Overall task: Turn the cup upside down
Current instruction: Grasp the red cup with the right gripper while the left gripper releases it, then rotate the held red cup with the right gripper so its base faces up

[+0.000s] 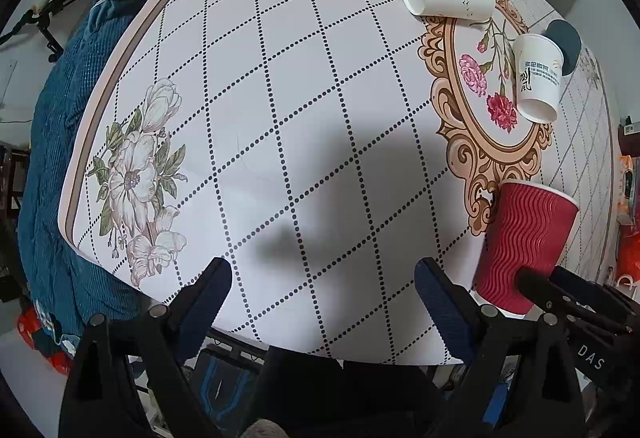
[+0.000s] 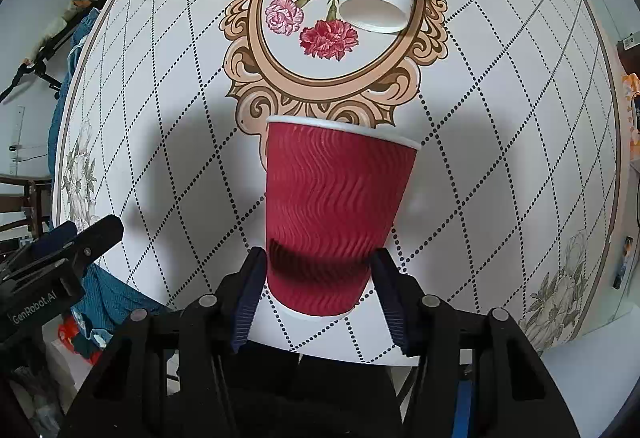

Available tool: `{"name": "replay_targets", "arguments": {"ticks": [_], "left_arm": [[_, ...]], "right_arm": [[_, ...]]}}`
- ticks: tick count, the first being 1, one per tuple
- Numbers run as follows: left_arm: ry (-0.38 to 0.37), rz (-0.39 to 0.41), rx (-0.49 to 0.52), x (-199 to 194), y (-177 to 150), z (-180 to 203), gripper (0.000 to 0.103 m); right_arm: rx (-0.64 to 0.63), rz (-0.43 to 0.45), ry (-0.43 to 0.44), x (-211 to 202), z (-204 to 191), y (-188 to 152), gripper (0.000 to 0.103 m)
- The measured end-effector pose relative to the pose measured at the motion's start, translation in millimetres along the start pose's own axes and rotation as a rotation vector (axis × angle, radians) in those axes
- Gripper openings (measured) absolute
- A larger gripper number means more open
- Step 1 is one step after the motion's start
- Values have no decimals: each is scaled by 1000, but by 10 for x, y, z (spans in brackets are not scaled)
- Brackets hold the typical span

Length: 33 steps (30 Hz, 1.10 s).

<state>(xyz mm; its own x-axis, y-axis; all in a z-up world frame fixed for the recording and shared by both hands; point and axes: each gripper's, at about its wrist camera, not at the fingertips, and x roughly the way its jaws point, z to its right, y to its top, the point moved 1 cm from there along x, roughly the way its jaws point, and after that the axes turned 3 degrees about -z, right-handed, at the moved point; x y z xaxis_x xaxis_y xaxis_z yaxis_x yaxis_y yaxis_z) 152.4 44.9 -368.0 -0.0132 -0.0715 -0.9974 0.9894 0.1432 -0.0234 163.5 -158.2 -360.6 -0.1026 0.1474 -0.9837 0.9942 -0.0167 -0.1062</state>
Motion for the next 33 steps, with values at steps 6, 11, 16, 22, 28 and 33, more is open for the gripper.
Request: {"name": "replay_targets", "arguments": {"ticks": [6,11,16,22,28,33], "left_arm": [[6,18,21,-17,-1,25,94],[67,32,47,80,-56,44,94],[64,-4,38,288,-121,58,94],[59,-37,46,517,-148,132,94],[70,-51,76,704,-161,218,94],[69,-65,89,829,-152,250,94]], "right_arm": [[-61,23,-20,-213,-40,23,58],[-454,121,-280,-613,-301,37,83],[-1166,158,-707,-518,-718,-321,84],[-2020,66,-1152,182,-565,-974,83],[-2443,16,-1252,514,-297,-1158,83],[-2610,-16,-1279,611,-204,-1096,83]]}}
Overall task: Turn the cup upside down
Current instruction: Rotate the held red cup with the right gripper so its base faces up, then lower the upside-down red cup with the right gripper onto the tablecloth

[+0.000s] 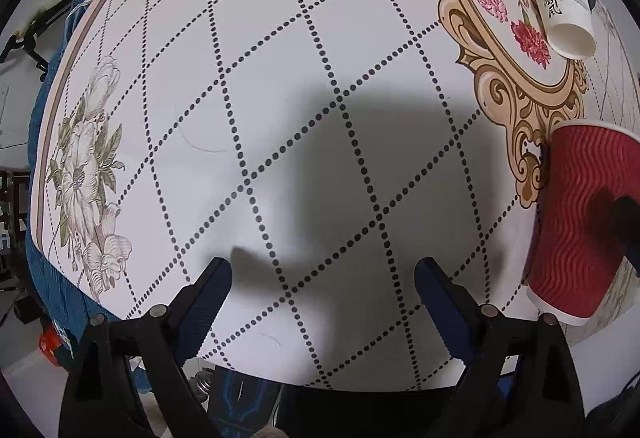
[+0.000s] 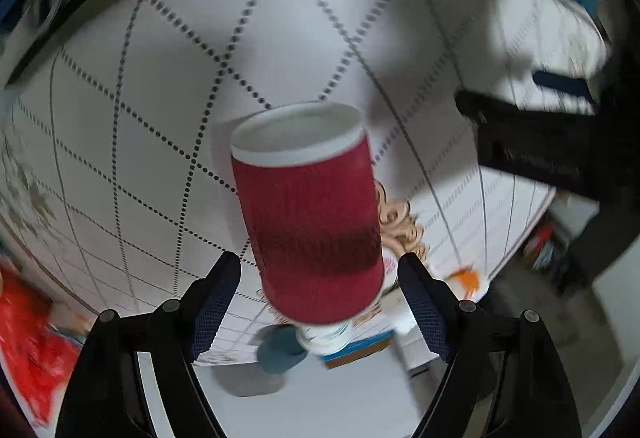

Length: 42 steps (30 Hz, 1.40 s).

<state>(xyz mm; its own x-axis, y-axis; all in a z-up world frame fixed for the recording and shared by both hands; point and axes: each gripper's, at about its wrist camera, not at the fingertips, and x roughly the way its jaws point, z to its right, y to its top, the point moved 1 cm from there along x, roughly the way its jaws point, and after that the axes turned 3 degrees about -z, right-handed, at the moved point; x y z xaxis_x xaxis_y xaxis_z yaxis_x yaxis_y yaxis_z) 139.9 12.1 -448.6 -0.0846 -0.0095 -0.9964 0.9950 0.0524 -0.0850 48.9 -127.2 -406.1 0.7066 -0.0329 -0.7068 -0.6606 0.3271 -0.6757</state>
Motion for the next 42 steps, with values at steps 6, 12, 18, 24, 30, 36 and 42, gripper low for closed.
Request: {"name": "replay_targets", "arguments": {"ticks": [6,12,18,24,30,36,42], "left_arm": [[2,-4,14,7,-17,-42,94],[16,-9,14,-65,116,-38,94],[16,-14,4,-107,213,-175,94],[20,-13,-5,-130,207,-292,94],[23,-5,-15,-148,172,-430,94],[34,6,-28,-223,162,-552,94],[45,18,-46,-336,188,-756,94]], "right_arm": [[-100,34,-24,121,37,37,83],[-173,49,-62,307,-9,27,78],[-156,70,-60,364,153,28,77],[-124,75,-42,375,310,76,76],[-19,69,16,400,574,56,75],[182,51,188,409,1050,55,75],[436,43,416,560,1396,-99,76]]}}
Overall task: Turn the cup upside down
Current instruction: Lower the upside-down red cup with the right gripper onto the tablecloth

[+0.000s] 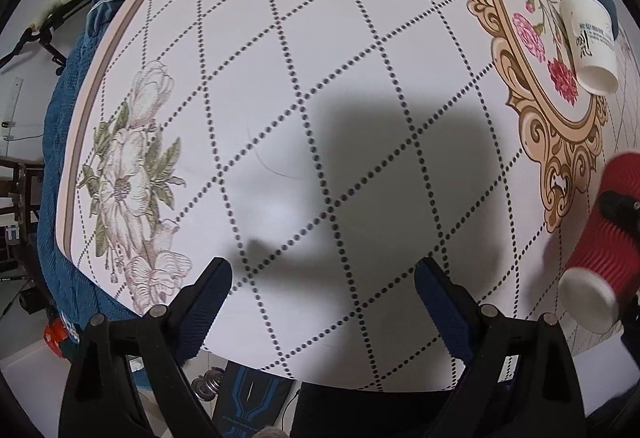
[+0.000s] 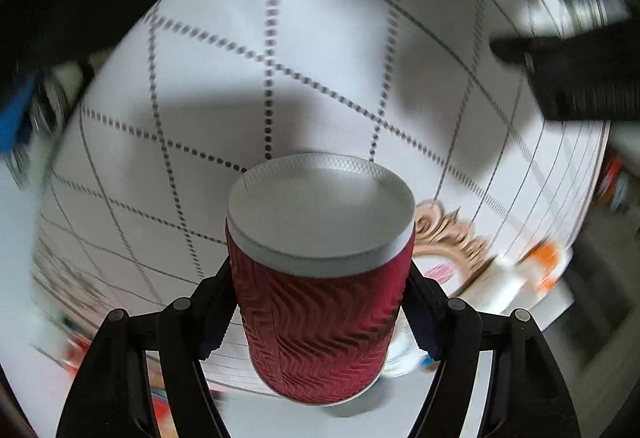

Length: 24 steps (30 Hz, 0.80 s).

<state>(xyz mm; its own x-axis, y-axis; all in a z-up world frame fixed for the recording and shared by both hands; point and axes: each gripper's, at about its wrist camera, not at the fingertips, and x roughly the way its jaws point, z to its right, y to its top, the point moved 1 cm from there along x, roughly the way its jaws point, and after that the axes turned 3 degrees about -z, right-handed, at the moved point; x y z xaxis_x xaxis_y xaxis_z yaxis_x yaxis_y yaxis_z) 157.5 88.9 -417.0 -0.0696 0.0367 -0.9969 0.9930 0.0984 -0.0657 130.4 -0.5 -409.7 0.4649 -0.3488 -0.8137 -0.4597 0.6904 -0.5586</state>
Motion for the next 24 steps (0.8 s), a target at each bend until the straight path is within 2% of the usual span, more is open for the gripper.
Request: {"name": "replay_targets", "arguments": {"ticks": [8,14,19,24], "left_arm": [[14,17,13,-132,87,-206,94],[18,24,41,-195,157,-183,94],[21,24,60,-206,218,-111,94],[24,30,82,-242,201,9,94]], "right_arm": [[405,-18,327,190,547,-142,76],[673,-41,519,407,907,-298,76],[854,-50,695,559,1055,-469,76],[986,-34,836,654,951,-648,76]]}}
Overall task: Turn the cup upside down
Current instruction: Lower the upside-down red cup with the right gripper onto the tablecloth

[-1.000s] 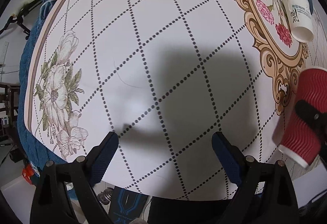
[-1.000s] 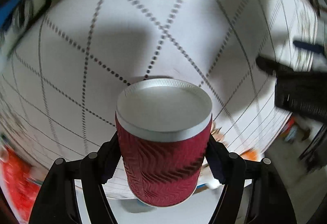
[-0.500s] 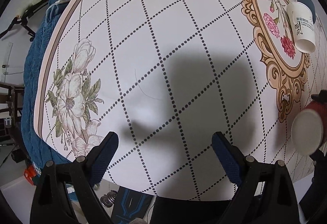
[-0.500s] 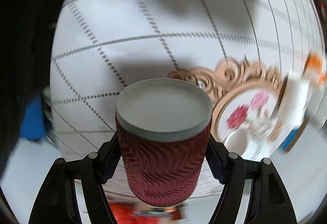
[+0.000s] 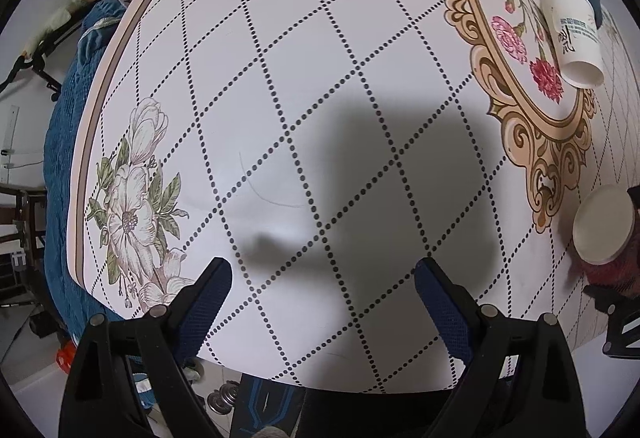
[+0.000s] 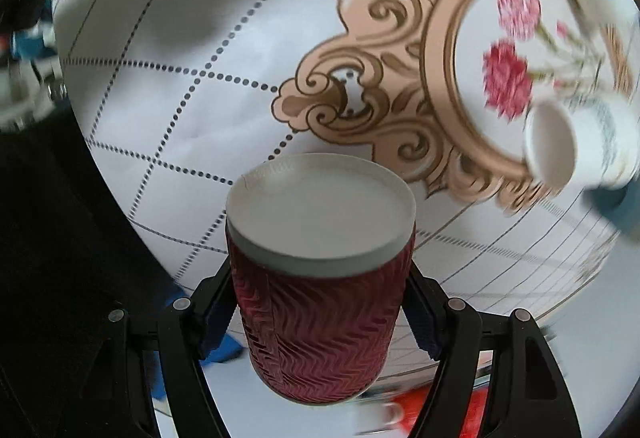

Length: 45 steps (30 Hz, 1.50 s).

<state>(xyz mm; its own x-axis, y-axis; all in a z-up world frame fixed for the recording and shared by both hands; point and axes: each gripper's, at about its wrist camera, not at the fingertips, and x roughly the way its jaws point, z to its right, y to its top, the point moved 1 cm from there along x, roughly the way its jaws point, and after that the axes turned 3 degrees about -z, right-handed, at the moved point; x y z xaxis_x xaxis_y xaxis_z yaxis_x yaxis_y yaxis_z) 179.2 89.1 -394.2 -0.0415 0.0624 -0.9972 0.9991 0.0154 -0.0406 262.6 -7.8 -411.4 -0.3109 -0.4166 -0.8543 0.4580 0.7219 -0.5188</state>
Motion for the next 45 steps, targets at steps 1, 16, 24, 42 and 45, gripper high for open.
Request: {"name": "replay_targets", "arguments": {"ticks": [1,16,24,42,45], "left_arm": [[0,0,3,-3,-2,35,94],[7,7,33,16,-255,429,94],[5,10,44,-18,-279,507,94],[-8,4,65,-49,-324,577,94],[-8,1,65,-51,-327,579,94]], "right_arm": [[19,1,22,7,41,-21,76],[348,9,310,180,886,-176,76],[435,8,371,377,1292,-291,77],[461,36,271,-14,1336,-95,83],[463,54,255,-152,1367,-210,74]]}}
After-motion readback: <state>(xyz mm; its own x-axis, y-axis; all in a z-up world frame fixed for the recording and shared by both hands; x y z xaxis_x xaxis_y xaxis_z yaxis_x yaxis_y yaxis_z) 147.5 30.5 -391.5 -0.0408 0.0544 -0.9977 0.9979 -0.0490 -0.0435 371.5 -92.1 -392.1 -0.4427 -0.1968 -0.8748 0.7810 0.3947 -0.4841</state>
